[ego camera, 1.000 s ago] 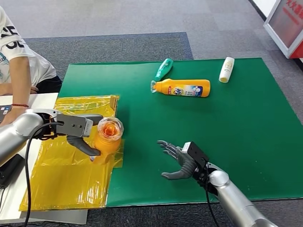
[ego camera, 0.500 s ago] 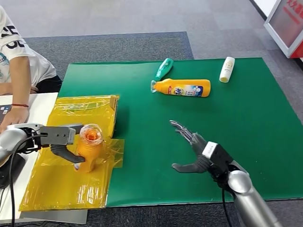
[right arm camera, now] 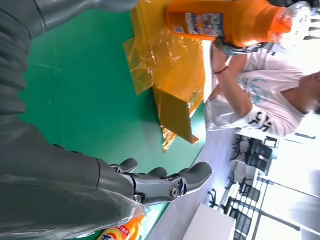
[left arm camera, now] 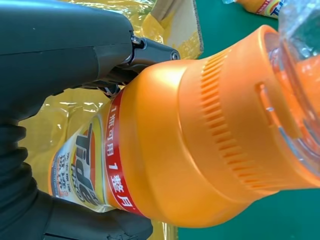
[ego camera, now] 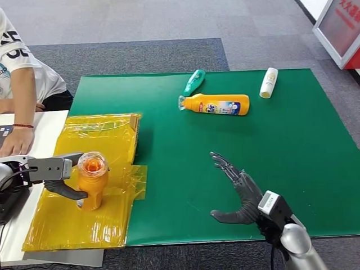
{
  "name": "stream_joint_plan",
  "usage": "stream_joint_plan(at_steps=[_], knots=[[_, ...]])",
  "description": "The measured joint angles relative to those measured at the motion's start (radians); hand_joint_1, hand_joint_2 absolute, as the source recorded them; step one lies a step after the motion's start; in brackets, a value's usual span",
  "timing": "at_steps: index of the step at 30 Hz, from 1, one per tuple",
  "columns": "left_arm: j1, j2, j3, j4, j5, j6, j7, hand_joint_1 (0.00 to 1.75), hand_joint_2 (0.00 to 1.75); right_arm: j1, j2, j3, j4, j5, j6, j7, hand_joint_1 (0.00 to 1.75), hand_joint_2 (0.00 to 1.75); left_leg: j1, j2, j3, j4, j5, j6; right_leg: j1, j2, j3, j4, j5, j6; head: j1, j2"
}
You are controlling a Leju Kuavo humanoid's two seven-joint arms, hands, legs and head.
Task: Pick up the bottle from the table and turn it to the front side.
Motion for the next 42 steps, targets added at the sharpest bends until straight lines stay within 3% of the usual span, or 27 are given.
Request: stream_joint_plan(at_steps=[7, 13, 23, 30, 35, 42], knots=[[-0.002, 0.021, 0.023, -0.027, -0.051, -0.037, 0.03, 1.75, 1.75, 0.016, 0.015, -0.003, -0.013, -0.004, 0.018, -0.004, 0.0, 1.75, 0.001, 0.0, 0.0, 0.0, 0.0, 0.0, 0.001, 0.0, 0.0, 0.0, 0.0, 0.0, 0.0, 0.0], [-0.047, -0.001, 0.004, -0.031, -0.168, -0.037, 0.037, 1.75, 1.75, 0.01, 0.028, -0.001, -0.01, -0.004, 0.036, -0.004, 0.0, 1.75, 0.001, 0.0, 0.0, 0.0, 0.001, -0.001, 0.001, 0.0, 0.0, 0.0, 0.001, -0.001, 0.0, 0.0], [-0.062, -0.015, -0.007, -0.031, -0.199, -0.034, 0.038, 1.75, 1.75, 0.009, 0.035, -0.001, -0.007, -0.004, 0.039, -0.004, 0.0, 1.75, 0.001, 0.0, 0.0, 0.0, 0.001, -0.001, 0.001, 0.0, -0.001, 0.0, 0.001, -0.001, 0.0, 0.0], [-0.142, -0.087, -0.073, -0.033, -0.385, -0.01, 0.053, 1.75, 1.75, -0.003, 0.046, 0.0, -0.003, -0.002, 0.057, 0.004, 0.0, 1.75, 0.001, 0.0, -0.001, 0.0, 0.001, 0.0, 0.001, -0.001, -0.001, 0.0, 0.001, 0.0, 0.0, 0.0], [-0.176, -0.134, -0.116, -0.045, -0.408, 0.008, 0.055, 1.75, 1.75, -0.009, 0.055, 0.001, 0.006, 0.0, 0.067, 0.01, 0.0, 1.75, 0.001, 0.0, -0.001, 0.0, 0.001, 0.0, 0.001, 0.0, -0.001, 0.0, 0.002, 0.0, 0.0, 0.0], [-0.178, -0.16, -0.131, -0.056, -0.401, 0.044, 0.053, 1.75, 1.75, -0.016, 0.062, 0.004, 0.019, 0.0, 0.074, 0.012, 0.0, 1.75, 0.001, 0.0, -0.002, 0.0, 0.001, -0.001, 0.001, 0.0, -0.002, 0.0, 0.001, -0.001, 0.0, 0.0]])
